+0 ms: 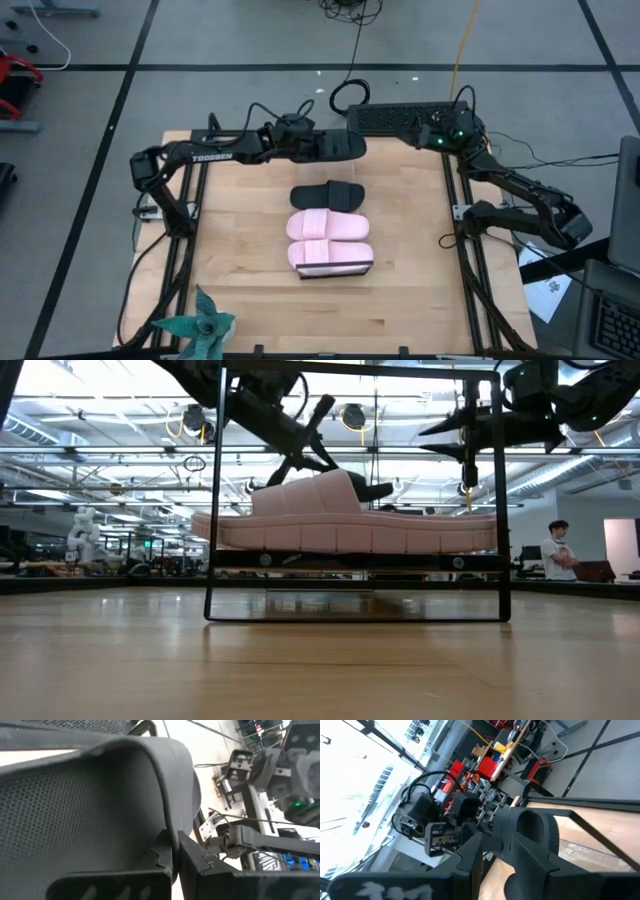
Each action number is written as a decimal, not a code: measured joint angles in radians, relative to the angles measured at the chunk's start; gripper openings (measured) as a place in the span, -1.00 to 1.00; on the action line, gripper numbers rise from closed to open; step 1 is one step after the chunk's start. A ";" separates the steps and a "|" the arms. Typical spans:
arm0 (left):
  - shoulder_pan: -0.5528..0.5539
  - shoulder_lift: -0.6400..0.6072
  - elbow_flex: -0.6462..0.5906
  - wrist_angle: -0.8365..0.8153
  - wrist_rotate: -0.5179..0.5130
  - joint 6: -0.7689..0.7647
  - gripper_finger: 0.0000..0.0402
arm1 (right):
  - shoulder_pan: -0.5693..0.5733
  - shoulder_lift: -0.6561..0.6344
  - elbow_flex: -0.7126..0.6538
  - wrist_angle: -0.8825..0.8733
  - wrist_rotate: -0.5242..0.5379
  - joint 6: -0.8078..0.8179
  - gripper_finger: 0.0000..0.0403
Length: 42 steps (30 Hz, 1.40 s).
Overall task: Pick and place slides into the shelf
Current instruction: Put the black slipper on the shelf
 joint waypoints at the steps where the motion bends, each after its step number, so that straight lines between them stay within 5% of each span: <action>1: 0.000 0.006 0.000 0.000 0.004 0.000 -1.00 | -0.004 0.000 0.000 -0.001 0.000 -0.005 -0.54; 12: -0.013 0.099 -0.004 0.003 0.067 -0.072 -1.00 | -0.034 0.000 0.000 -0.001 -0.049 -0.011 -0.54; 28: 0.012 0.099 -0.002 0.000 0.040 0.026 -1.00 | -0.034 0.000 0.000 0.002 -0.051 -0.016 -0.54; 42: 0.013 0.218 -0.002 0.099 0.149 0.026 -1.00 | -0.032 0.000 0.000 0.001 -0.052 -0.016 -0.54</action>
